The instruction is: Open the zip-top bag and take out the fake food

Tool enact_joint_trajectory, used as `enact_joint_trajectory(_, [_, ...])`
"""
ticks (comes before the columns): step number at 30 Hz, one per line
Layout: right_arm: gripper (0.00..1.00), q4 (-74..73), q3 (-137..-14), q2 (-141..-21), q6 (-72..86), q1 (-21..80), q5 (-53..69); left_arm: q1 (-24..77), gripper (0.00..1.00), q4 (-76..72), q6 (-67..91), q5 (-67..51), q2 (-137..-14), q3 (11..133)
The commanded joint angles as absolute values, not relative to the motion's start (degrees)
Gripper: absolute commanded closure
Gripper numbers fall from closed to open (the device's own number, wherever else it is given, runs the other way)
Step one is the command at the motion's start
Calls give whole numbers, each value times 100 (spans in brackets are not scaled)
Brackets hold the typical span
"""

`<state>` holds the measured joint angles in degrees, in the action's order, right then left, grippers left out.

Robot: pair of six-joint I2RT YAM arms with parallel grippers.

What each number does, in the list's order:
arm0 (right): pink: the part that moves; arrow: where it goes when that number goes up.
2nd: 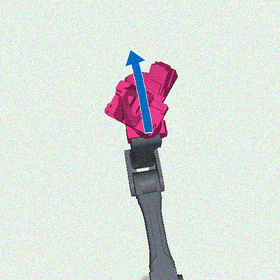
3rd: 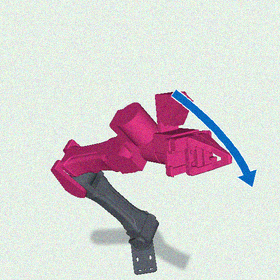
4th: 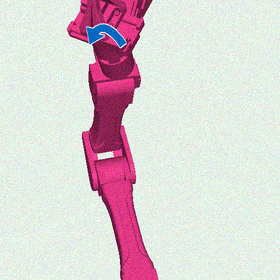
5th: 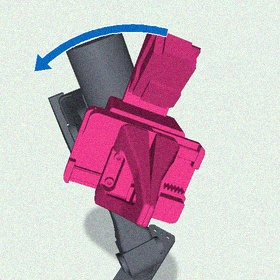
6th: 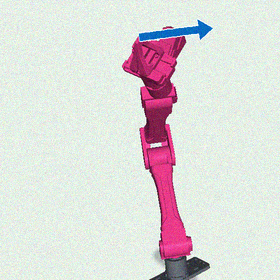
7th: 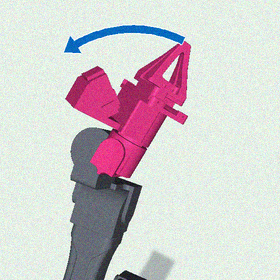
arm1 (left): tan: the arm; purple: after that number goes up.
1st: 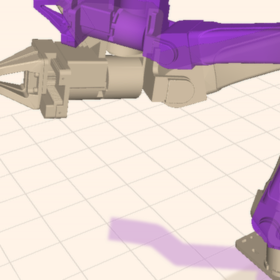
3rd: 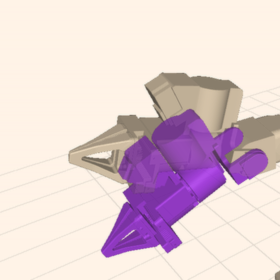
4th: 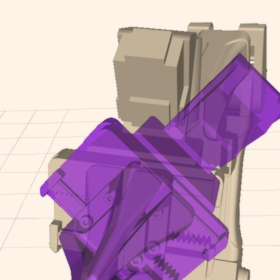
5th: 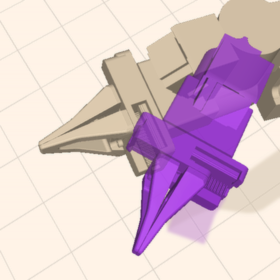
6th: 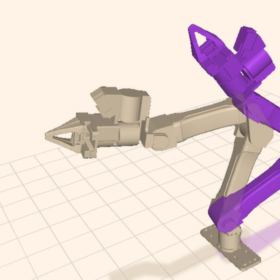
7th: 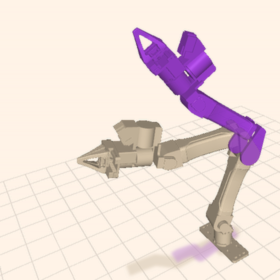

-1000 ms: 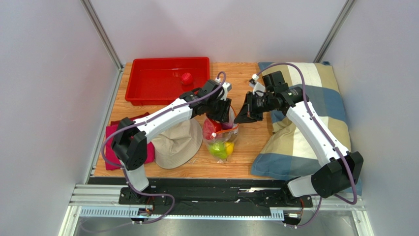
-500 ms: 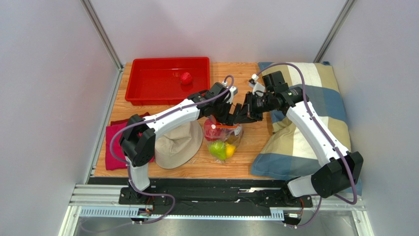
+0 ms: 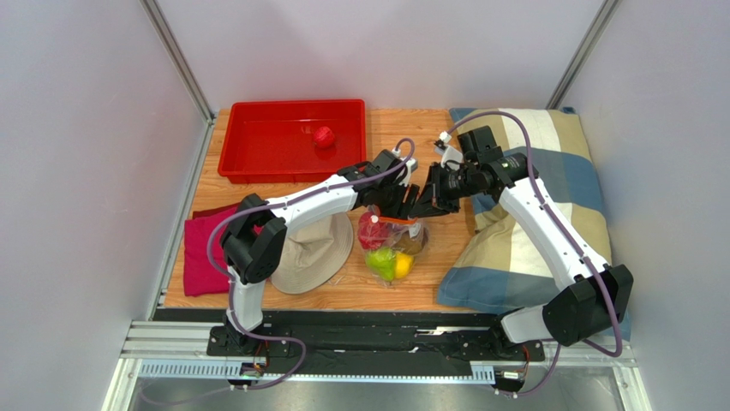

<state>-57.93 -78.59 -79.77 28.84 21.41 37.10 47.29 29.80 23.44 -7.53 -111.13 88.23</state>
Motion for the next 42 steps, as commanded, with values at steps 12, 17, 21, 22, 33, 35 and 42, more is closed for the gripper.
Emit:
enact_joint_trajectory(12, [100,-6073,-7734,-7708,2365,1960,3147,4772,100,2937,1705,-1457,-8828,8167])
enact_joint_trajectory(17, [100,-6196,-7699,-7761,2364,1942,2892,4650,100,2111,1635,-2282,-8052,7621])
enact_joint_trajectory(21, [100,-6249,-7769,-7726,2338,1925,2900,4202,100,1714,2124,-2155,-7919,7593])
enact_joint_trajectory(22, [100,-6284,-7796,-7726,2338,1925,2874,4088,100,1792,2257,-1997,-7980,7663])
enact_joint_trajectory(33, [100,-6328,-7963,-7550,2320,1934,2918,2383,100,3216,3709,-993,-10727,10246])
enact_joint_trajectory(35, [100,-6302,-7919,-7506,2338,1934,2962,2224,100,3383,3770,-1186,-11204,10816])
enact_joint_trajectory(42, [100,-6328,-7857,-7357,2320,1925,2980,1828,68,3436,3744,-1406,-12645,11539])
